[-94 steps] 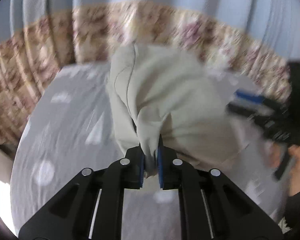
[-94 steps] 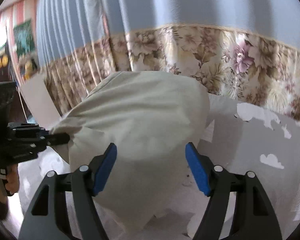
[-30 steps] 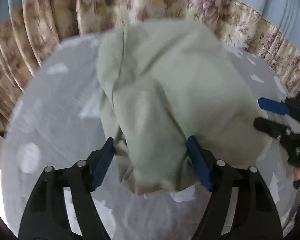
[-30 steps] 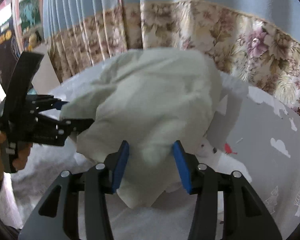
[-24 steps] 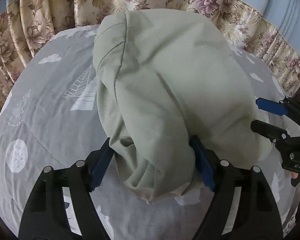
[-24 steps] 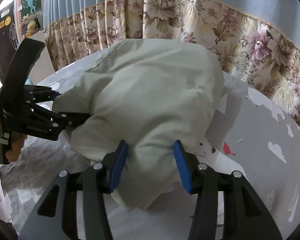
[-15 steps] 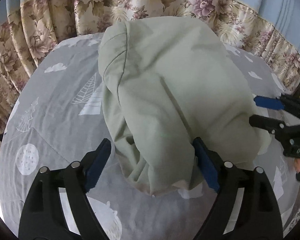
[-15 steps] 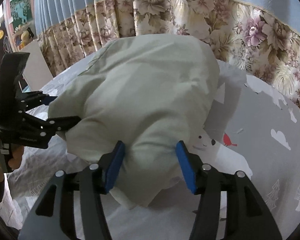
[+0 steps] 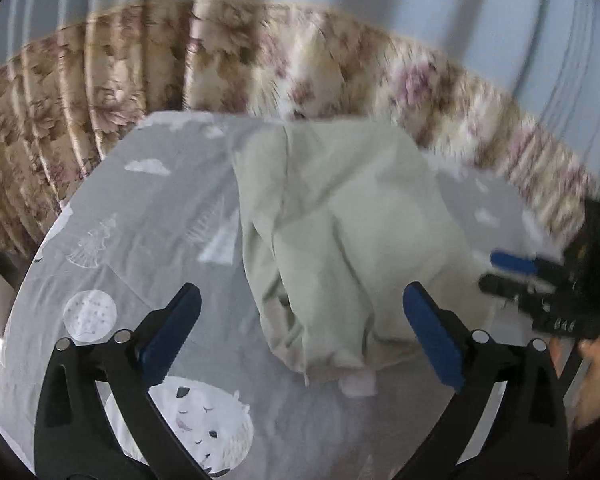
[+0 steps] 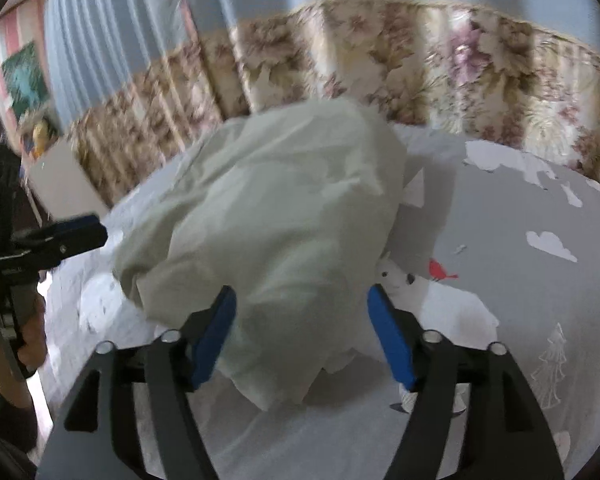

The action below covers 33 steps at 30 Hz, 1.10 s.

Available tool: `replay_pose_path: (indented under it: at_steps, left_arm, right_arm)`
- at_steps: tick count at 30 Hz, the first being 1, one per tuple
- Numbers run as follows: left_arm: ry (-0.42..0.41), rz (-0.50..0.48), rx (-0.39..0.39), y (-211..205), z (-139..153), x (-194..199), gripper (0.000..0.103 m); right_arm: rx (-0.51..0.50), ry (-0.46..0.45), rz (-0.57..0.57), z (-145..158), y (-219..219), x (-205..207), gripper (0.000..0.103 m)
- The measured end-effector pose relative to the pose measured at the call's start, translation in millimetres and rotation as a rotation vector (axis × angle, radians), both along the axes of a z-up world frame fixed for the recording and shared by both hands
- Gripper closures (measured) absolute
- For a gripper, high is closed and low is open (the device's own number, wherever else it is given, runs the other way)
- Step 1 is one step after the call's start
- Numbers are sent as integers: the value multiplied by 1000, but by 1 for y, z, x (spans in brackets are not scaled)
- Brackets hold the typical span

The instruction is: Fold large clothes

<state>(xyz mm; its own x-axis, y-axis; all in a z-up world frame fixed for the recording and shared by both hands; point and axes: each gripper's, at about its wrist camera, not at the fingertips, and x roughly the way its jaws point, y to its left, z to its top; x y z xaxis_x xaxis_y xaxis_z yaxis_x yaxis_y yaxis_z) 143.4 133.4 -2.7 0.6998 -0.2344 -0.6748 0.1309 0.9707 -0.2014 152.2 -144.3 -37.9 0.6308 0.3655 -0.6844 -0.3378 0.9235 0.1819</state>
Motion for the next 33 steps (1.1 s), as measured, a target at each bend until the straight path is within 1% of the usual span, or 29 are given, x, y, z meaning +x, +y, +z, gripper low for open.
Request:
replay_pose_path:
  at_steps: [1,2,3,4,5,6,8,12,14,16,18,22,23,24,25,26,27,28,29,30,31,32,33]
  left_arm:
    - [-4,33,-13,4,-1,5,3]
    - [6,50,-20,6,-4,10,3]
    - [51,52,-33,8,-12,21,3]
    - [70,45,-46,8,-17,25,3]
    - [84,47,-56,8,-22,29,3]
    - [96,61,-58,9,-30,32,3]
    - [130,56,-79,8,-41,36,3]
    - [193,37,-132,6,-63,43,3]
    - [205,15,-151,1,-68,47,3]
    - [214,2,-141,-6,-72,52,3]
    - [223,-8,-141,-10,-76,58,3]
    - [225,-14,-162,-10,-78,64,4]
    - [223,-15,-168,-11,-78,64,6]
    - [224,-27,-181,-13,-77,65,16]
    - [230,-44,-207,-14,-77,66,32]
    - [241,-63,-248,-14,-76,66,37]
    - [242,-59,-244,-15,-76,67,39]
    - [243,-61,-242,-16,-75,68,42]
    - [242,-65,-249,-16,-76,68,43]
    - [241,-69,-255,-16,-76,69,47]
    - [236,-76,-258,-16,-75,69,52]
    - [222,-83,-254,-16,-74,67,55]
    - [209,-87,-248,-16,-73,66,62]
  right_arm:
    - [17,-12,-26,3,-3,1,26]
    - [36,-31,-55,5,-6,3,21]
    - [44,-40,-85,6,-9,5,20]
    - [56,-44,-112,5,-11,8,20]
    - [91,-44,-137,1,-14,10,20]
    - [112,-37,-151,-2,-15,13,20]
    - [139,-23,-175,-12,-13,15,20]
    - [128,-34,-179,-20,-11,16,20]
    - [119,-13,-195,-24,-14,22,20]
    - [156,17,-203,-28,-18,29,20]
    - [180,39,-213,-36,-19,36,16]
    - [253,88,-212,-47,-22,43,15]
    - [265,99,-209,-49,-22,44,15]
    - [279,114,-204,-52,-21,46,15]
    - [300,133,-193,-55,-19,48,16]
    - [312,141,-179,-57,-17,48,21]
    - [321,146,-158,-58,-15,49,31]
    - [328,152,-128,-58,-11,51,34]
    - [313,148,-122,-57,-9,51,36]
    - [295,143,-106,-56,-5,51,41]
    - [283,136,-90,-54,-2,51,43]
    - [275,123,-72,-53,0,51,47]
    - [271,110,-59,-52,0,50,54]
